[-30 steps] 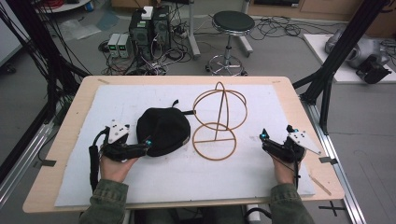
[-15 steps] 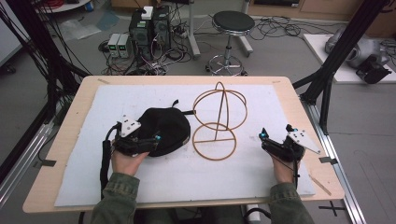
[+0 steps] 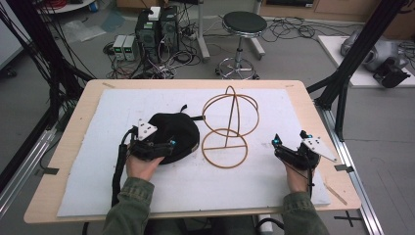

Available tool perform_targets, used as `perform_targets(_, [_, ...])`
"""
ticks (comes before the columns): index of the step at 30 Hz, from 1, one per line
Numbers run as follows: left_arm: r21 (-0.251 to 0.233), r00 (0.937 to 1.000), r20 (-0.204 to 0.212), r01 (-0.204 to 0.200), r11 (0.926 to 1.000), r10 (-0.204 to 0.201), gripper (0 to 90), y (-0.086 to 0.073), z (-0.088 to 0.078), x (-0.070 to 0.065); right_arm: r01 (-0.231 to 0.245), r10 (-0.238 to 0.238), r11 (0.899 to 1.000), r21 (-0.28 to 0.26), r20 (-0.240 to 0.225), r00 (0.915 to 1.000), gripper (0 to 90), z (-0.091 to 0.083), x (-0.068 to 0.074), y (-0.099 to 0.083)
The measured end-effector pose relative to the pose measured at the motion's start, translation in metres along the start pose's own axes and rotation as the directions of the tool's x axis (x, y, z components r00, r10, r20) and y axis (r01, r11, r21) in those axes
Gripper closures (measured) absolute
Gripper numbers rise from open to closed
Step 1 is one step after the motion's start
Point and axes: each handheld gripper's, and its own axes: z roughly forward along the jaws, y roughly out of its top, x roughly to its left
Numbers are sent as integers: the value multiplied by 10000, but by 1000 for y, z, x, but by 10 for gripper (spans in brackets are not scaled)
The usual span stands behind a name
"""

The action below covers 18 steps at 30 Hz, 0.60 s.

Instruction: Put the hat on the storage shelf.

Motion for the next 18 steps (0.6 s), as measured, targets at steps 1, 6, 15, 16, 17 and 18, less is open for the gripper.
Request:
perform_targets(1, [15, 10000, -3, -12, 10000, 12, 154, 0, 1, 0, 0, 0, 10000, 0, 0, 10000, 36, 0, 0, 0])
perform_targets(6, [276, 9998, -60, -177, 9995, 179, 170, -3, 4, -1, -138, 138, 9999, -50, 18, 9999, 36, -1, -1, 1])
perform_targets(15, [423, 9990, -232, -383, 9984, 393, 316, -4, 6, -3, -198, 198, 9998, -68, 26, 9998, 36, -1, -2, 1])
perform_targets(16, [502, 9985, -276, -457, 9977, 471, 335, -5, 7, -4, -248, 248, 9997, -20, 7, 9997, 36, -1, -1, 0])
perform_targets(17, [538, 9985, -194, -497, 9973, 508, 366, -5, 7, -4, -239, 238, 9997, -56, -28, 9997, 36, 0, -1, 0])
perform_targets(18, [517, 9987, -99, -491, 9975, 497, 388, -6, 8, -5, -208, 208, 9998, -70, -33, 9998, 36, 0, -1, 0])
